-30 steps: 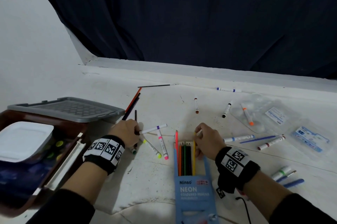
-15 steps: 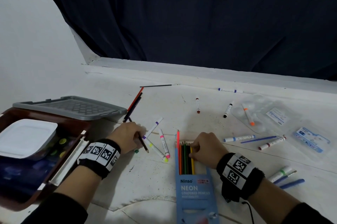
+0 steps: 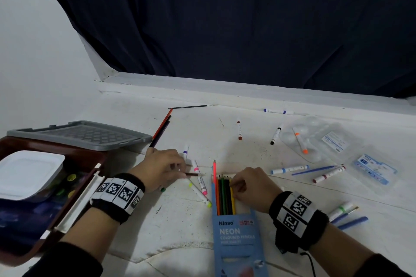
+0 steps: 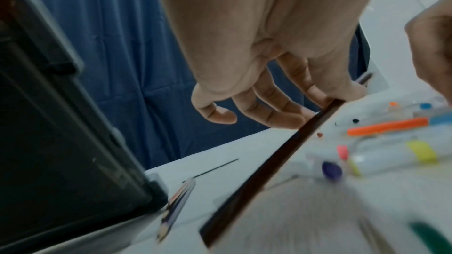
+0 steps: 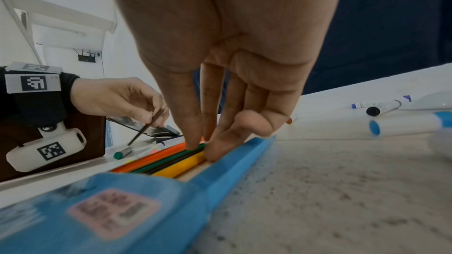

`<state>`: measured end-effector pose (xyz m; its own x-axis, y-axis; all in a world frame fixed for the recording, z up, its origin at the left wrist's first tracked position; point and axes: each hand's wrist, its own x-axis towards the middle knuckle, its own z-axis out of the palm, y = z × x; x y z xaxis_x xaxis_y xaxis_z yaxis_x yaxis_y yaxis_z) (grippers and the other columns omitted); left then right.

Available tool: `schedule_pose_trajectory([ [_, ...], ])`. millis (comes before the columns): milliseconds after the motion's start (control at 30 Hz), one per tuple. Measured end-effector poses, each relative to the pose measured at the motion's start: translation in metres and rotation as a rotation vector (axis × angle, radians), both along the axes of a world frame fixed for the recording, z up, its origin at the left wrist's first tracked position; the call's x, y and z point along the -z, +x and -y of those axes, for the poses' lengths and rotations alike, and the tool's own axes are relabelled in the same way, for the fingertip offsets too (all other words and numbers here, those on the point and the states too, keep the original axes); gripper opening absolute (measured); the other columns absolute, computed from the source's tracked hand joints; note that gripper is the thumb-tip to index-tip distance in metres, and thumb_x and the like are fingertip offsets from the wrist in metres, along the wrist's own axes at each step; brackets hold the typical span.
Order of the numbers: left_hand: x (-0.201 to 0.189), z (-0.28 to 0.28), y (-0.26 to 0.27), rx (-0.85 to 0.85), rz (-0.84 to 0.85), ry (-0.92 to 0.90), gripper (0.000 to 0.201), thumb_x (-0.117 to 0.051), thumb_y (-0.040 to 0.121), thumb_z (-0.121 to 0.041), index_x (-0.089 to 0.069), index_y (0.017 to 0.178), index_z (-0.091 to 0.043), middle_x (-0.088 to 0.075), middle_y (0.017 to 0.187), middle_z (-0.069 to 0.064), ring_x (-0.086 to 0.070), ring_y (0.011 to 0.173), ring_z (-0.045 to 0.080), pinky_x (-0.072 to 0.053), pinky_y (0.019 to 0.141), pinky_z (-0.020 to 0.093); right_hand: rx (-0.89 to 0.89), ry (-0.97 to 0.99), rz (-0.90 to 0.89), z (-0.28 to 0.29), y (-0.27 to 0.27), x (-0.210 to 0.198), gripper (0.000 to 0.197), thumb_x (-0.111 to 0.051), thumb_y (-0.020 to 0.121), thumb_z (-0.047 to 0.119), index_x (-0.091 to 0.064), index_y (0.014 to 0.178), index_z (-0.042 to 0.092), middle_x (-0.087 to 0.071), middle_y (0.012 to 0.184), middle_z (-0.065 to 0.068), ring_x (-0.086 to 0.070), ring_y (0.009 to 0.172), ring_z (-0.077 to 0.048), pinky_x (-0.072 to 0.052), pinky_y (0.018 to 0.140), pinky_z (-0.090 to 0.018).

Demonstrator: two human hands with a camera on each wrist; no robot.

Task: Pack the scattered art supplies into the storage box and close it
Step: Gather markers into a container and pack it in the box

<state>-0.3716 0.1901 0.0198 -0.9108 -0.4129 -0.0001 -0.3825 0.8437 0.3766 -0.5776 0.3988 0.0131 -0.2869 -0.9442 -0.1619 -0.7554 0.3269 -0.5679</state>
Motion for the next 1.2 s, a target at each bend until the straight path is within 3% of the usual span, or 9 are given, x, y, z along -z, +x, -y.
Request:
schedule_pose_trajectory([
  [33, -0.005, -0.002, -0.002, 0.018, -0.068, 0.04, 0.054, -0.042, 0.078, -0.084, -0.064, 0.082, -0.034, -0.062, 0.086, -0.017, -0.06, 0.082, 0.001, -0.042, 0.088, 0.037, 0.01, -0.018, 0.011, -0.002, -0.001, -0.001, 0.024, -0.06, 0.083, 0.007, -0.076, 0.101, 0.014, -0.074, 0.091, 0.0, -0.067, 0.08, -0.007, -0.052, 0.075, -0.017],
  [167, -0.035, -0.025, -0.019, 0.041, -0.329, 0.252, 0.017, -0.061, 0.094, -0.038, -0.065, 0.09, -0.022, -0.068, 0.086, -0.008, -0.064, 0.086, 0.011, -0.049, 0.078, 0.026, 0.103, -0.115, 0.012, -0.008, -0.009, -0.002, 0.019, -0.068, 0.08, 0.01, -0.073, 0.094, 0.021, -0.067, 0.083, 0.011, -0.064, 0.072, -0.004, -0.055, 0.069, -0.021],
  [333, -0.054, -0.058, -0.051, -0.029, -0.605, 0.566, 0.005, -0.06, 0.097, -0.012, -0.062, 0.101, -0.01, -0.071, 0.088, 0.006, -0.07, 0.086, 0.017, -0.053, 0.083, 0.027, 0.144, -0.145, -0.008, -0.019, -0.023, -0.004, 0.021, -0.075, 0.076, 0.014, -0.071, 0.094, 0.023, -0.063, 0.086, 0.01, -0.06, 0.071, -0.005, -0.05, 0.066, -0.016],
  [400, -0.051, -0.067, -0.067, -0.084, -0.655, 0.684, 0.005, -0.061, 0.096, -0.009, -0.06, 0.1, -0.008, -0.069, 0.085, 0.002, -0.071, 0.082, 0.015, -0.054, 0.079, 0.025, 0.127, -0.117, -0.025, -0.025, -0.025, -0.003, 0.025, -0.077, 0.075, 0.017, -0.069, 0.098, 0.025, -0.061, 0.092, 0.009, -0.058, 0.076, -0.007, -0.049, 0.07, -0.017],
  [500, -0.035, -0.078, -0.088, -0.147, -0.572, 0.743, 0.003, -0.061, 0.097, -0.012, -0.059, 0.095, -0.012, -0.068, 0.077, -0.014, -0.069, 0.07, 0.006, -0.052, 0.069, 0.024, 0.096, -0.03, -0.053, -0.034, -0.025, -0.001, 0.033, -0.079, 0.075, 0.025, -0.066, 0.106, 0.027, -0.057, 0.1, 0.009, -0.056, 0.085, -0.009, -0.048, 0.077, -0.022],
  [567, -0.018, -0.081, -0.097, -0.203, -0.465, 0.69, 0.005, -0.062, 0.097, -0.02, -0.06, 0.094, -0.018, -0.069, 0.083, -0.009, -0.069, 0.07, 0.012, -0.053, 0.068, 0.032, 0.078, -0.005, -0.06, -0.039, -0.025, 0.001, 0.037, -0.079, 0.076, 0.027, -0.065, 0.111, 0.027, -0.056, 0.103, 0.009, -0.055, 0.087, -0.009, -0.046, 0.077, -0.021],
  [667, 0.003, -0.081, -0.104, -0.225, -0.301, 0.608, 0.009, -0.062, 0.097, -0.024, -0.057, 0.093, -0.017, -0.07, 0.087, -0.001, -0.07, 0.071, 0.007, -0.057, 0.071, 0.025, 0.073, -0.001, -0.055, -0.044, -0.023, 0.005, 0.045, -0.079, 0.076, 0.029, -0.063, 0.117, 0.027, -0.058, 0.107, 0.009, -0.054, 0.089, -0.008, -0.045, 0.078, -0.018],
  [867, 0.012, -0.085, -0.105, -0.053, 0.183, 0.292, 0.03, -0.066, 0.092, -0.042, -0.065, 0.097, -0.011, -0.068, 0.099, 0.006, -0.059, 0.083, 0.016, -0.045, 0.071, 0.025, 0.073, -0.009, -0.067, -0.042, -0.019, 0.007, 0.052, -0.082, 0.071, 0.023, -0.063, 0.12, 0.021, -0.062, 0.105, 0.007, -0.059, 0.088, -0.01, -0.049, 0.08, -0.023],
  [1200, 0.016, -0.101, -0.101, 0.05, 0.2, 0.117, 0.029, -0.069, 0.088, -0.042, -0.06, 0.094, -0.015, -0.066, 0.094, 0.003, -0.061, 0.086, 0.022, -0.052, 0.076, 0.035, 0.065, 0.069, -0.076, -0.033, -0.016, 0.0, 0.056, -0.084, 0.069, 0.021, -0.063, 0.12, 0.018, -0.062, 0.105, 0.007, -0.061, 0.087, -0.012, -0.052, 0.079, -0.027],
])
